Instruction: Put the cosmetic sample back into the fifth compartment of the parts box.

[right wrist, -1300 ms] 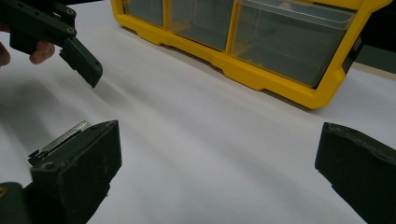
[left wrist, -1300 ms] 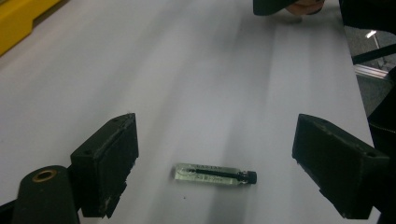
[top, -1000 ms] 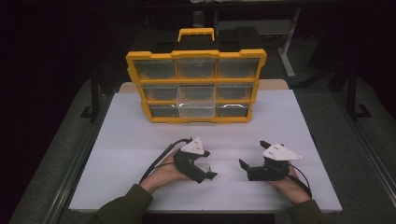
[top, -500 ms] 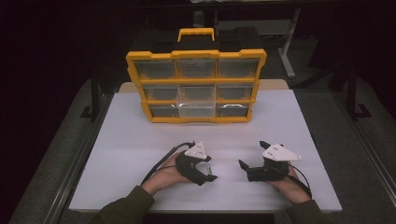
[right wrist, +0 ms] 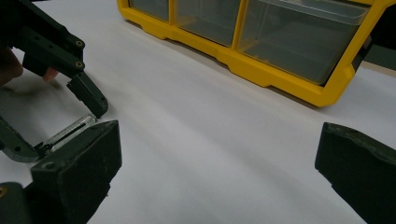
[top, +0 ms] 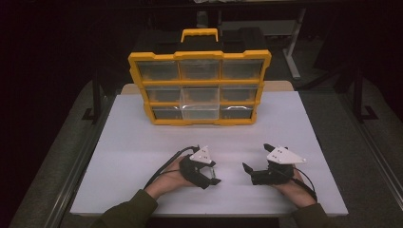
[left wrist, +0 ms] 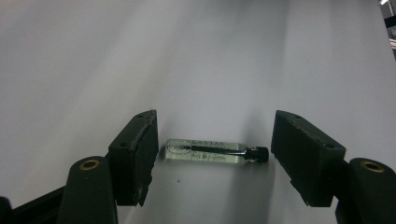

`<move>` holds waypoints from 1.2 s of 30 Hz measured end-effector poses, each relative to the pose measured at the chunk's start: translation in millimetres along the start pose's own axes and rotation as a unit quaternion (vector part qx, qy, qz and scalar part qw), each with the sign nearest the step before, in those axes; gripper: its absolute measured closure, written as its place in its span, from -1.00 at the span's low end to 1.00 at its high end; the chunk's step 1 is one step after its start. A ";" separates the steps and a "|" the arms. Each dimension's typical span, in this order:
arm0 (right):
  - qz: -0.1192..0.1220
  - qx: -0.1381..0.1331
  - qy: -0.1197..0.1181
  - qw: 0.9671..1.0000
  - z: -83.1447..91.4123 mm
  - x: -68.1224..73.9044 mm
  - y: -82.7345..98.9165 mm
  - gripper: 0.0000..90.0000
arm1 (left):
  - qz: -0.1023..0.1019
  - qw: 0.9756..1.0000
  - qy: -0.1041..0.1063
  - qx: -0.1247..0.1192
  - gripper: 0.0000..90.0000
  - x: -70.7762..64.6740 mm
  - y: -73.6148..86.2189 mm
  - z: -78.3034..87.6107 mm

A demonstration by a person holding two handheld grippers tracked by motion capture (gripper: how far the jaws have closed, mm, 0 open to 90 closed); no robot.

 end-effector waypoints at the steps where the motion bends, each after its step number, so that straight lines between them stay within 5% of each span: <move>1: -0.002 0.000 0.000 1.000 0.2 0.1 0.1 -1.00 | 0.000 1.000 0.000 -0.002 -0.27 0.1 -0.1 -0.1; 22: -0.001 0.001 0.000 1.000 0.5 -0.2 0.6 -1.00 | -0.016 1.000 -0.006 -0.003 -0.11 -0.7 -0.5 -0.2; 36: 0.003 0.003 -0.002 1.000 1.1 -0.3 1.2 -1.00 | 0.008 1.000 -0.008 -0.011 -0.11 10.2 -2.0 11.1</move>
Point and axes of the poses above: each handheld gripper's, and its own axes: z roughly backward along the jaws, y roughly out of its underside, x roughly to its left, the point moved 8 cm from there along -z, roughly forward along the jaws, and after that the axes turned 5 degrees about -y, right-handed, at the moved point
